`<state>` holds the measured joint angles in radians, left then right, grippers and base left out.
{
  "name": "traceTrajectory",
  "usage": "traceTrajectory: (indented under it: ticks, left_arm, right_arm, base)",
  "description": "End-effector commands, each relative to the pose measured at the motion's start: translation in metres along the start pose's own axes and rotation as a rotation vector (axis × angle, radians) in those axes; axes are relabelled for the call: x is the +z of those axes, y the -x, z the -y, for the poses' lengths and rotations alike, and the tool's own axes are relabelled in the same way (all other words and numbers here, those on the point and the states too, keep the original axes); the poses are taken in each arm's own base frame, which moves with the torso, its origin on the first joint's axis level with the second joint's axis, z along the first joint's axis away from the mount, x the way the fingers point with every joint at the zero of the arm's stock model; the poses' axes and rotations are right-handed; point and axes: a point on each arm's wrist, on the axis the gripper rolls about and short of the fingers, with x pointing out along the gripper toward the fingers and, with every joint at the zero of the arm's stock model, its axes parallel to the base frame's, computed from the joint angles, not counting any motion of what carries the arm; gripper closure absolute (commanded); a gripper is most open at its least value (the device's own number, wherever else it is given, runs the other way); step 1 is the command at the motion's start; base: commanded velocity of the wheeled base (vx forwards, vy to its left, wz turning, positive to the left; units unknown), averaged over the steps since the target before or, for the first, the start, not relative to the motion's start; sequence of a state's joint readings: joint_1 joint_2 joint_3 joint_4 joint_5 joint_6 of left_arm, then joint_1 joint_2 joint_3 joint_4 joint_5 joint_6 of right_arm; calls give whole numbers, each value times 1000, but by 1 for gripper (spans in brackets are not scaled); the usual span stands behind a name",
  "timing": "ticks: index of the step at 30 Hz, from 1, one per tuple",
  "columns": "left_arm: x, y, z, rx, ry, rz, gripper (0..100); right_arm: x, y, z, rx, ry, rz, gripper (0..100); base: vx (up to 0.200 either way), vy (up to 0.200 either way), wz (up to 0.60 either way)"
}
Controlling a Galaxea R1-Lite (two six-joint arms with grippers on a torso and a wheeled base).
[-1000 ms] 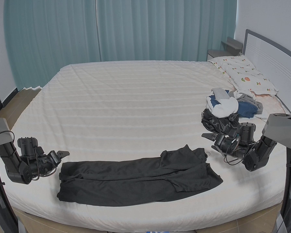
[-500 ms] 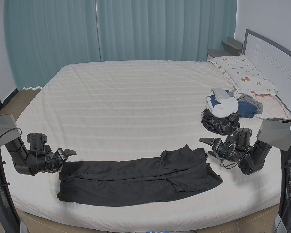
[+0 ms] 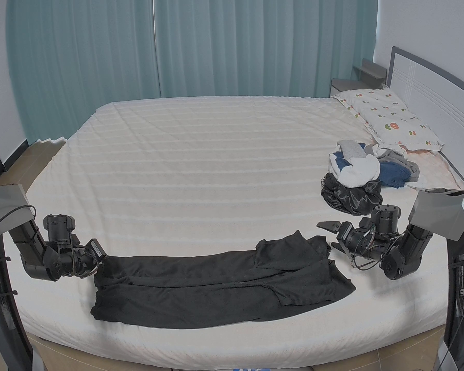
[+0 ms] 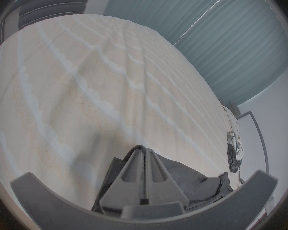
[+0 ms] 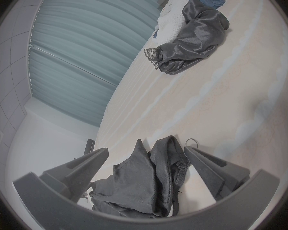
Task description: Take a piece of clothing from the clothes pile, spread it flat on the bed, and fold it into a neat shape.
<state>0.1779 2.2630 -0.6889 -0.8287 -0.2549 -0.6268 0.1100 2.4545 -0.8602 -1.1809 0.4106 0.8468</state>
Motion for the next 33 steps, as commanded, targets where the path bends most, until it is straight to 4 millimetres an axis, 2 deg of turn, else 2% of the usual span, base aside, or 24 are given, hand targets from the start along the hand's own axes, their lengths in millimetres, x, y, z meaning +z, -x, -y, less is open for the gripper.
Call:
traceTrajectory:
  ticks: [1, 11, 33]
  left_arm:
    - [1, 2, -2, 5, 21, 5, 100]
    - [14, 5, -7, -36, 110, 94, 100]
    - [13, -2, -13, -23, 121, 85, 100]
  right_arm:
    - [0, 0, 0, -3, 4, 4, 0]
    - [1, 0, -1, -1, 5, 6, 0]
    - [-5, -7, -9, 15, 29, -14, 0]
  base:
    - [0, 0, 0]
    - [0, 0, 0]
    - [0, 0, 0]
